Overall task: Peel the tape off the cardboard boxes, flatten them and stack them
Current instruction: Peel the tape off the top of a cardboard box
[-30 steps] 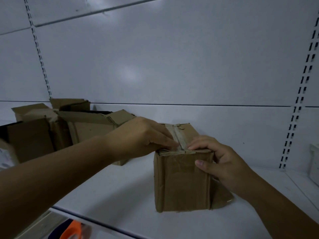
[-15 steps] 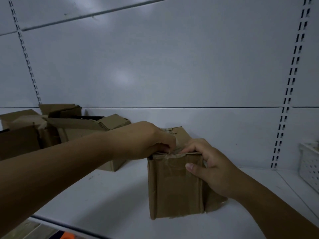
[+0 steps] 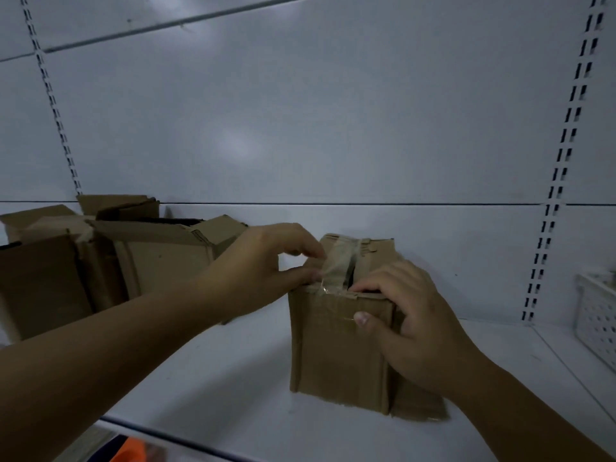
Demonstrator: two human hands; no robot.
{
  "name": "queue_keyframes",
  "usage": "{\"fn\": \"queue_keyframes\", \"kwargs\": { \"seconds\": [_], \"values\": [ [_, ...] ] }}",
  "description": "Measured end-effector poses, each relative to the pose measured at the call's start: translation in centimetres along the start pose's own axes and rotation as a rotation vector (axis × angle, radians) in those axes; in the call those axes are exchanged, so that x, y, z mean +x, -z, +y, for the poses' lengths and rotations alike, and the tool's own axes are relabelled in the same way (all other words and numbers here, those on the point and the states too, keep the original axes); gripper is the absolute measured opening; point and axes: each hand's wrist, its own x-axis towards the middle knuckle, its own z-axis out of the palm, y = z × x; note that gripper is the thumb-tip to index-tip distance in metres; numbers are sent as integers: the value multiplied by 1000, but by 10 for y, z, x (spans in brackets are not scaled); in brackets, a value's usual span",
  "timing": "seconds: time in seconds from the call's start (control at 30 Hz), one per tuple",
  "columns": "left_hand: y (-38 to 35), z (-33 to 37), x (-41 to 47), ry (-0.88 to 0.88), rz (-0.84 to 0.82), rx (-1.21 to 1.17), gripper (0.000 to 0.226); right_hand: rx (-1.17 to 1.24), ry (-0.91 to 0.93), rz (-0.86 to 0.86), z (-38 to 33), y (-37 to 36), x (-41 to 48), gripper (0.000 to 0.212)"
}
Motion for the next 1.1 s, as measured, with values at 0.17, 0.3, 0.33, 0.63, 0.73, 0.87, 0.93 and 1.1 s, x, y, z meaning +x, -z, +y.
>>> {"fn": "queue_keyframes", "kwargs": {
  "seconds": [0.17,0.3,0.33,0.63,0.73,0.87,0.93,1.1],
  "values": [
    [-11,3,-14,163,82,-85,23,20,-47,57,-3,-4,-3,28],
    [-8,6,-17,257,-41,-166,21,26,-47,62,-2,-5,-2,25],
    [-6,8,-16,275,-61,-172,17,25,-40,56,-2,-5,-1,25],
    [-13,22,7,596,-103,-365,12,15,-39,-4,-2,-5,-1,33],
    [-19,22,2,567,-49,-461,12,36,-42,12,-2,-5,0,27],
    [-27,17,-5,524,10,-693,13,31,-59,59,-3,-8,4,28],
    [-30,14,-8,500,20,-825,13,28,-57,71,-4,-11,5,30],
    [-30,12,-9,485,6,-971,17,56,-83,84,-5,-13,5,31]
  ]
}}
